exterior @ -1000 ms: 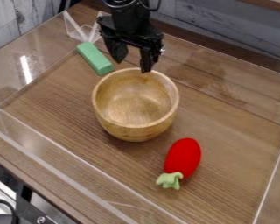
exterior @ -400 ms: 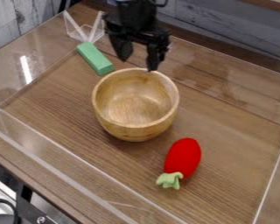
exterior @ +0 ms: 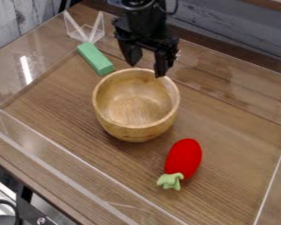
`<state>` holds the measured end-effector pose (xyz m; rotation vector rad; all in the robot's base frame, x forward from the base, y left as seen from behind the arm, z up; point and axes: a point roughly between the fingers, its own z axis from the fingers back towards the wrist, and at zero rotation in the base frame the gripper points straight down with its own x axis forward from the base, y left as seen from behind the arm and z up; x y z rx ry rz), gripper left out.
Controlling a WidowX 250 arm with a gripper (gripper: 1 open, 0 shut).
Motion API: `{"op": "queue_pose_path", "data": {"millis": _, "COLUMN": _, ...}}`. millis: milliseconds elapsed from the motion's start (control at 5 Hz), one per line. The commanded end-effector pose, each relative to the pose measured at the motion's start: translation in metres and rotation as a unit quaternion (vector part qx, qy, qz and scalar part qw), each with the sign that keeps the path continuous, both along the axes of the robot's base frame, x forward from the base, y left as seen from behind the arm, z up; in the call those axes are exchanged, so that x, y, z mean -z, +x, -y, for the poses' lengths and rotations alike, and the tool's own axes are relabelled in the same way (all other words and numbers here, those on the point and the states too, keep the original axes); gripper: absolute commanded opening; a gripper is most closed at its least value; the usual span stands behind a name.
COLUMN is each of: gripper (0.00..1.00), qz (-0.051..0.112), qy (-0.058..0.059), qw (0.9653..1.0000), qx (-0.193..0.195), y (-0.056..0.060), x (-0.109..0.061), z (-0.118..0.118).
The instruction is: Move the red object to the right side of the table
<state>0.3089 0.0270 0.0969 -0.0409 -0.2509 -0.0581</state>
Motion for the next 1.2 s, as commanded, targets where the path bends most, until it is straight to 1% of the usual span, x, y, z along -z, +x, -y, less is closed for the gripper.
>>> {"op": "queue_pose_path", "data": {"millis": 0, "gripper": 1.00, "qz": 0.018, "qy": 0.005, "qw": 0.9998, "qx": 0.003, "y": 0.005, "x": -0.009, "z": -0.003}}
{"op": "queue_pose_path", "data": {"millis": 200, "gripper": 1.00, "qz": 0.021, "qy": 0.007, "qw": 0.9998, "qx": -0.002, "y": 0.005, "x": -0.012, "z": -0.005}}
{"op": "queue_pose_path", "data": {"millis": 400, "gripper": 0.00, "qz": 0.023, "qy": 0.009, "qw": 0.9995, "qx": -0.020, "y": 0.010, "x": -0.007, "z": -0.010}}
{"op": "queue_pose_path", "data": {"millis": 600, "gripper": 1.00, "qz": 0.024, "qy": 0.008, "qw": 0.9989, "qx": -0.039, "y": 0.013, "x": -0.006, "z": -0.013}}
{"op": "queue_pose_path", "data": {"millis": 800, "gripper": 1.00, "qz": 0.025, "qy": 0.005, "qw": 0.9990, "qx": -0.037, "y": 0.015, "x": -0.014, "z": -0.008}}
{"op": "queue_pose_path", "data": {"millis": 1000, "gripper": 1.00, "qz": 0.026, "qy": 0.005, "qw": 0.9993, "qx": -0.026, "y": 0.017, "x": -0.018, "z": -0.003}}
